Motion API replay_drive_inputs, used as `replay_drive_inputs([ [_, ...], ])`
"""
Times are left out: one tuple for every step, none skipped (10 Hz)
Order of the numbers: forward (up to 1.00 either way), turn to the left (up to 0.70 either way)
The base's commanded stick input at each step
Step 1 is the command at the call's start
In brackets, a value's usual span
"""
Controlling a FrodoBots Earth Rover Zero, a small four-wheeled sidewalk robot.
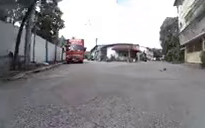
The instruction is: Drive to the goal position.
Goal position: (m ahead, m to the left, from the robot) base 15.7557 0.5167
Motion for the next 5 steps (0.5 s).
replay_drive_inputs([
  [1.00, 0.00],
  [1.00, 0.00],
  [1.00, 0.00],
  [1.00, 0.00],
  [1.00, 0.00],
])
